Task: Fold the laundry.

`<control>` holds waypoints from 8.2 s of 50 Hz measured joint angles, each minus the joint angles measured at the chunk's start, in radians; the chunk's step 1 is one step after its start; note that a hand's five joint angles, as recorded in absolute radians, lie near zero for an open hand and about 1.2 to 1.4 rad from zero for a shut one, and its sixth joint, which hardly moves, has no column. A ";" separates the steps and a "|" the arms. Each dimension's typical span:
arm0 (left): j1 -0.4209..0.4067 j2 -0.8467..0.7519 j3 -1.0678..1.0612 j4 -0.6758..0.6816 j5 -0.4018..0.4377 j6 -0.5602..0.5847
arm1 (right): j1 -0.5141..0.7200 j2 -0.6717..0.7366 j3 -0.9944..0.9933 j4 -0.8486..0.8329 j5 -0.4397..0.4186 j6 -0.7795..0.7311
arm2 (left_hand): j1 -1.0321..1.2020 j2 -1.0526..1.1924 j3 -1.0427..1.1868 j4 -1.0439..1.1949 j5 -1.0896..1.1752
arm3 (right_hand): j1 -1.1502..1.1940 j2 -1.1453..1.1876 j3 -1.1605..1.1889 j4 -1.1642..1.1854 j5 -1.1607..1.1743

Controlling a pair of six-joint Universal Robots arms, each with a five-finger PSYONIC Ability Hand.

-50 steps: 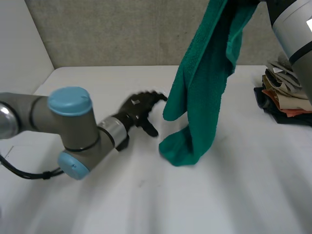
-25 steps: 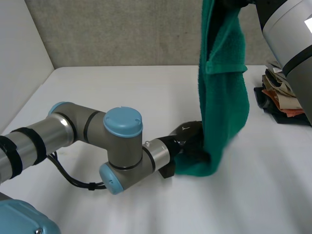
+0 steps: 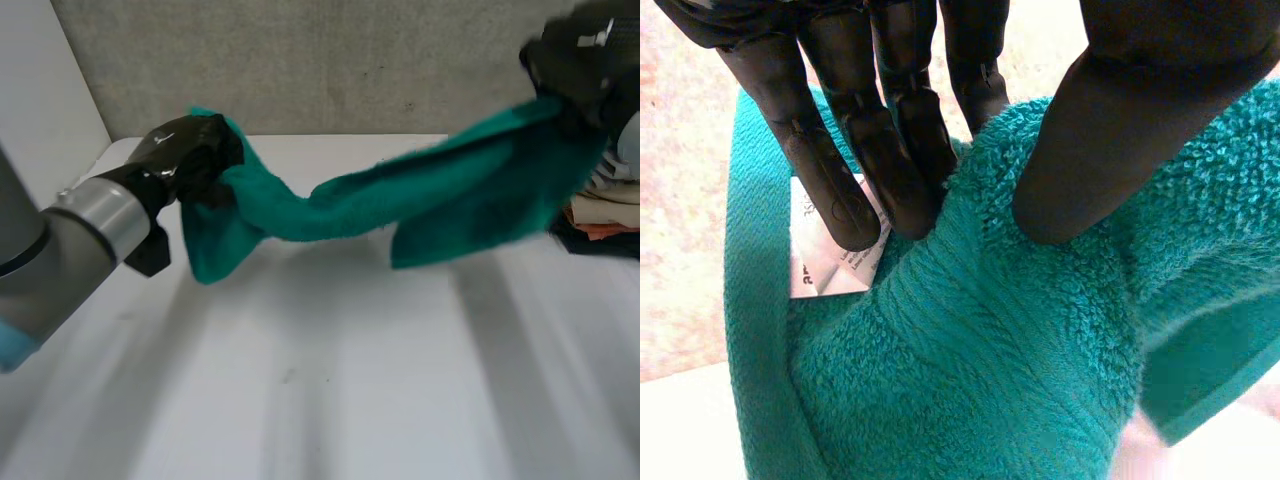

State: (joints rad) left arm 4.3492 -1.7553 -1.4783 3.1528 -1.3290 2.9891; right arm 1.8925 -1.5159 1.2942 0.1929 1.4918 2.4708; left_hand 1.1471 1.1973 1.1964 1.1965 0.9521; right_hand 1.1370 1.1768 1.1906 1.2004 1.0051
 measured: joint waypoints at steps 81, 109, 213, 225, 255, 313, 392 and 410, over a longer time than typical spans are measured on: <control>-0.125 -0.185 0.040 -0.039 -0.194 0.534 | 0.064 0.413 0.401 -0.596 -0.025 0.010 | -0.725 -0.785 -0.778 -0.789 -0.711 | 0.000 0.000 0.000 0.000 0.002; -0.087 -0.551 0.300 -0.132 -0.344 0.664 | 0.053 0.414 0.391 -0.592 -0.013 0.001 | -0.007 -0.008 -0.013 -0.006 0.003 | 0.000 0.000 0.000 0.000 0.003; 0.084 -0.148 -0.292 0.320 -0.107 0.681 | 0.027 0.435 0.270 -0.503 0.039 0.003 | -0.579 -0.630 -0.622 -0.635 -0.571 | 0.017 0.000 0.001 0.001 0.026; 0.092 -0.229 -0.316 0.300 -0.104 0.693 | 0.025 0.431 0.278 -0.501 0.041 0.017 | -0.528 -0.586 -0.585 -0.582 -0.513 | 0.017 0.000 0.001 0.001 0.026; 0.138 -0.179 -0.390 0.183 -0.071 0.677 | 0.018 0.431 0.302 -0.501 0.043 0.014 | -0.701 -0.752 -0.747 -0.764 -0.695 | 0.017 0.000 0.001 0.001 0.026; 0.156 0.049 -0.271 0.131 -0.029 0.600 | 0.016 0.191 0.192 -0.231 0.040 -0.019 | -0.011 -0.002 -0.004 0.000 0.021 | 0.017 0.000 0.001 0.001 0.026; 0.118 -0.293 -0.139 0.519 -0.234 0.492 | -0.114 0.639 -0.042 -0.225 -0.050 0.361 | -0.012 0.002 0.000 0.004 0.038 | -0.451 -0.486 -0.512 -0.527 -0.530; 0.118 -0.117 -0.227 0.327 -0.230 0.518 | -0.165 0.544 0.046 -0.135 -0.035 0.262 | -0.012 0.002 0.000 0.004 0.038 | 0.000 0.005 -0.003 -0.002 -0.018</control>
State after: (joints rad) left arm 4.4671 -1.8727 -1.7055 3.4801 -1.5592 3.5074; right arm 1.7275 -0.9723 1.3403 0.0580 1.4564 2.7326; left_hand 1.1353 1.1996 1.1967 1.2006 0.9896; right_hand 1.1372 1.1815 1.1877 1.1979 0.9868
